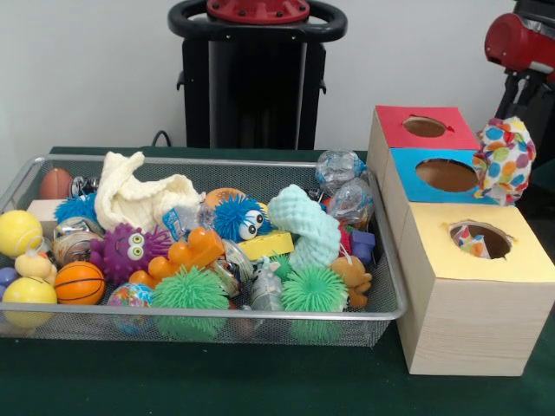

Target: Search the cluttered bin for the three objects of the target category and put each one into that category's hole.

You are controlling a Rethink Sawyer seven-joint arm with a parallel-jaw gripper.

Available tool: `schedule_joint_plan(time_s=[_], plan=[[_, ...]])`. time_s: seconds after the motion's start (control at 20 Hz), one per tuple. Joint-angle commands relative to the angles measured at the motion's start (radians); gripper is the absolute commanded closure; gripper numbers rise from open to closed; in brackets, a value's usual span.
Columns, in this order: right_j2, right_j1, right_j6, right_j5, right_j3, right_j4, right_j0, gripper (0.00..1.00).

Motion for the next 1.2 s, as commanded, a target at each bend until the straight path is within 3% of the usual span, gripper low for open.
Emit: schedule_joint_plan(time_s=[0.05, 0.25, 0.65, 0.85, 1.2], plan=[[0.074, 0.096, 0.193, 0.081, -0.022, 0.063, -0.043, 1.00], [0.189, 0.100, 0.062, 0.086, -0.027, 0.105, -0.114, 1.00], [0.168, 0.125, 0.081, 0.182, -0.150, 0.089, -0.103, 1.00], [0.223, 0.109, 0.041, 0.222, -0.152, 0.119, -0.134, 1.00], [0.244, 0.098, 0.037, 0.250, -0.157, 0.124, -0.155, 1.00]])
